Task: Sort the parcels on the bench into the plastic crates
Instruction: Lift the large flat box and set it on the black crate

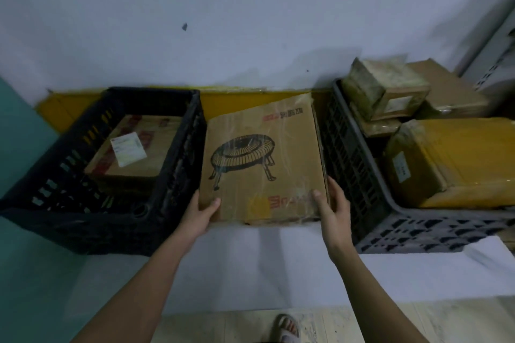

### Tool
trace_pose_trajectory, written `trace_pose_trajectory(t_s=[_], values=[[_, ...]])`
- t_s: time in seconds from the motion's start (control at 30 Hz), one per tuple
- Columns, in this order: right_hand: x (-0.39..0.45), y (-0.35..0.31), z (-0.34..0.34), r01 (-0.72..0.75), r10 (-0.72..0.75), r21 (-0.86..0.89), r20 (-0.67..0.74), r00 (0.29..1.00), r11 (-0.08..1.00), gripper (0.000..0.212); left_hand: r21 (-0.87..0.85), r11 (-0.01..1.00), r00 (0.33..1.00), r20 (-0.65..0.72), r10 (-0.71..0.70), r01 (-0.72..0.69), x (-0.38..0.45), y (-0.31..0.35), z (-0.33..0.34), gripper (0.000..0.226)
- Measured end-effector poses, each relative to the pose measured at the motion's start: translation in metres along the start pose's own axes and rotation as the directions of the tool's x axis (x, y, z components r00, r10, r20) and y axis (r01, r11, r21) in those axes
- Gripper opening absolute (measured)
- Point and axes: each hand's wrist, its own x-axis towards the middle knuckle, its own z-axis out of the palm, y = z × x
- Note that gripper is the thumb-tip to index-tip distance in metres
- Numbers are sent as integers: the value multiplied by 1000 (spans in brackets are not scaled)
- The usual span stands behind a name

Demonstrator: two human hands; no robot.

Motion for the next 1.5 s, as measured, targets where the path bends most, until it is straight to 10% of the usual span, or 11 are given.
trace_pose_trajectory(t_s=[0.13,0.43,0.57,0.8,1.13,1.2,1.3,1.5], values=[[-20,-38,18,148,-176,-202,-126,976,968,56,275,943,973,186,138,-187,-22,44,23,68],[-68,-68,68,347,-511,-740,5,859,577,61,-134,975,925,316,212,-178,-67,88,56,97],[-73,-61,61,436,-459,-562,110,881,703,55,-97,967,947,199,251,-236,-69,75,42,70],[-69,-49,44,173,-170,18,314,934,985,48,-85,962,941,199,273,-261,-78,68,50,50],[-79,-33,68,354,-323,-36,328,887,935,60,148,958,969,35,243,-245,-78,83,37,59],[-83,-35,72,412,-369,-55,349,861,909,66,274,942,976,-39,213,-194,-75,91,37,97],[-84,-34,76,405,-336,-52,467,818,913,81,471,881,977,-163,135,-43,-74,97,38,135],[-71,-45,62,336,-194,-70,698,689,939,71,500,866,960,-245,134,7,-71,91,25,130]])
